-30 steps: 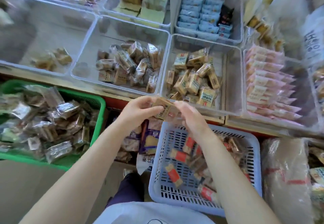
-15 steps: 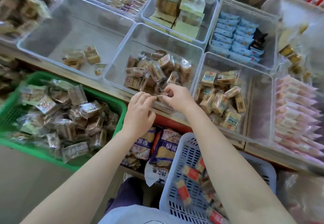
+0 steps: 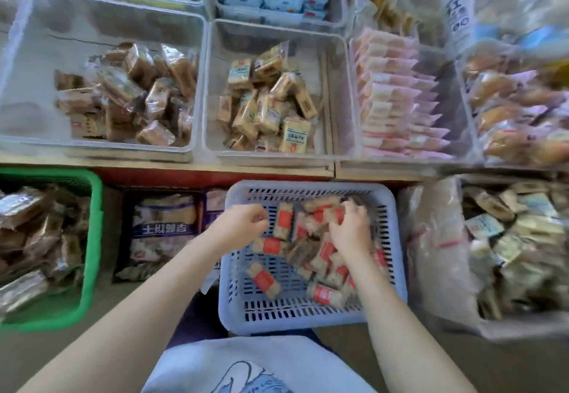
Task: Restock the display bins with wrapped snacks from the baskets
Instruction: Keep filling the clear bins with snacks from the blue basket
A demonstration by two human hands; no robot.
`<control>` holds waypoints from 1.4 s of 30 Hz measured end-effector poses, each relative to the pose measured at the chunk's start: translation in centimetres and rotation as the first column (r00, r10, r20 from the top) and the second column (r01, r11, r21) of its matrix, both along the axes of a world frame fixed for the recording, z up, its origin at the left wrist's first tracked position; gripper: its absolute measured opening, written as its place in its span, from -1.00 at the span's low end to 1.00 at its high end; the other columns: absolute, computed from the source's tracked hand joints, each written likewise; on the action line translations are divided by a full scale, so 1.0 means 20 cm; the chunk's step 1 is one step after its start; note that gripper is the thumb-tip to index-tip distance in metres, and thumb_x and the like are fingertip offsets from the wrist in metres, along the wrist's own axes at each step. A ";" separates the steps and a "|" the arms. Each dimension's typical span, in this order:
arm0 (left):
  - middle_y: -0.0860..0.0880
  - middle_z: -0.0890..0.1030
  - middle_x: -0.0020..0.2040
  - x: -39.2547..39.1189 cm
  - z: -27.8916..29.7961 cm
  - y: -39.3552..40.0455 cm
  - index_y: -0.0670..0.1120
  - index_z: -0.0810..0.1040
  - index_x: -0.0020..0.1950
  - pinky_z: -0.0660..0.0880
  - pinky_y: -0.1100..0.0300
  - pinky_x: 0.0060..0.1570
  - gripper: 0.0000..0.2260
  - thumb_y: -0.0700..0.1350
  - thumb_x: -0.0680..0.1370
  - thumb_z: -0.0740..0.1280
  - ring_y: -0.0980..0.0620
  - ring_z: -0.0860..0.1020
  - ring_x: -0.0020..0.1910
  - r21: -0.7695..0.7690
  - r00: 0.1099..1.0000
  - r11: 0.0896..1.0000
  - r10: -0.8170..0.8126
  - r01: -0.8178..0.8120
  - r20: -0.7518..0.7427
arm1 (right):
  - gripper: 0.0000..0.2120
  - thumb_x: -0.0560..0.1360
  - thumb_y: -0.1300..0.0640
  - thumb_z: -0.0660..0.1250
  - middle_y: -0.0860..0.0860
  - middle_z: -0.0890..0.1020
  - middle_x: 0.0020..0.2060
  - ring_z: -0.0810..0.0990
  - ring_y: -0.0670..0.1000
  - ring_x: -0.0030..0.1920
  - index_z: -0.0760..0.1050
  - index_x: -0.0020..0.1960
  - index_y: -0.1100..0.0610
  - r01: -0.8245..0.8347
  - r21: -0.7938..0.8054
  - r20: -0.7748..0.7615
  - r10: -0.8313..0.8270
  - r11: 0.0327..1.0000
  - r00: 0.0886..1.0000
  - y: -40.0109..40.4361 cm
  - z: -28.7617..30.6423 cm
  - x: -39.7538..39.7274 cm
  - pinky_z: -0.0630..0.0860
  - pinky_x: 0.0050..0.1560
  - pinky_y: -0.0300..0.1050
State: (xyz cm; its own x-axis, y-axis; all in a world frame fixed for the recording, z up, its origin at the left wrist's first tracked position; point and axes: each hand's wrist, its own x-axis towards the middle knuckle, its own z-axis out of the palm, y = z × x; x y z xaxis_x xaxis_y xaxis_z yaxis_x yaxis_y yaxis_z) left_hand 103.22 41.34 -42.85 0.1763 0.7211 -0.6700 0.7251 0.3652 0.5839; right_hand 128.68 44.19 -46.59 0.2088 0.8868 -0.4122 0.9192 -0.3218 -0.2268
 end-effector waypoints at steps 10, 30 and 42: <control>0.06 0.61 0.10 0.55 -0.13 0.07 0.00 0.57 0.25 0.55 0.13 -0.06 -0.77 0.01 0.66 0.24 0.05 0.60 -0.01 -0.195 0.988 0.969 0.155 -0.151 0.005 | -0.34 0.51 -0.07 0.45 0.16 0.34 0.37 0.47 0.23 0.26 0.20 0.49 -0.02 0.186 -0.249 -0.170 -0.232 0.950 0.958 -0.03 -0.21 0.33 0.45 -0.01 -0.01; -0.16 0.69 0.12 -0.29 0.34 0.05 -0.03 0.59 0.24 0.56 -0.11 0.20 -0.62 -0.05 0.45 0.53 -0.15 0.65 0.14 -0.157 0.452 0.668 0.638 -0.727 0.623 | -0.83 0.59 0.04 0.37 -0.09 0.69 -0.01 0.66 -0.13 0.01 0.58 0.18 -0.05 -0.314 0.020 -0.822 0.194 0.949 0.535 0.22 0.56 -0.59 0.58 0.06 -0.15; -0.18 0.28 0.55 -0.96 0.05 -0.23 -0.17 0.29 0.55 0.40 -0.04 0.33 -0.37 -0.14 0.50 0.38 -0.18 0.40 0.41 0.639 0.802 0.735 0.513 -0.225 -0.307 | -0.75 0.57 -0.01 0.38 0.04 0.58 0.06 0.56 0.09 0.09 0.57 0.17 0.10 -0.757 0.181 -0.214 0.777 0.627 0.592 0.45 0.43 -1.82 0.51 0.00 -0.03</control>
State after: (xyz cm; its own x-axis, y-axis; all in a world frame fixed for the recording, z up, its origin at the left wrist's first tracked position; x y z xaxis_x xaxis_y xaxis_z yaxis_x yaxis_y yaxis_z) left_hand 83.93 36.70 -41.80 -0.3919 0.9176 -0.0658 0.8222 0.3814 0.4225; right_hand 92.23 53.22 -37.92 -0.6614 0.6960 -0.2796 0.7257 0.4996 -0.4731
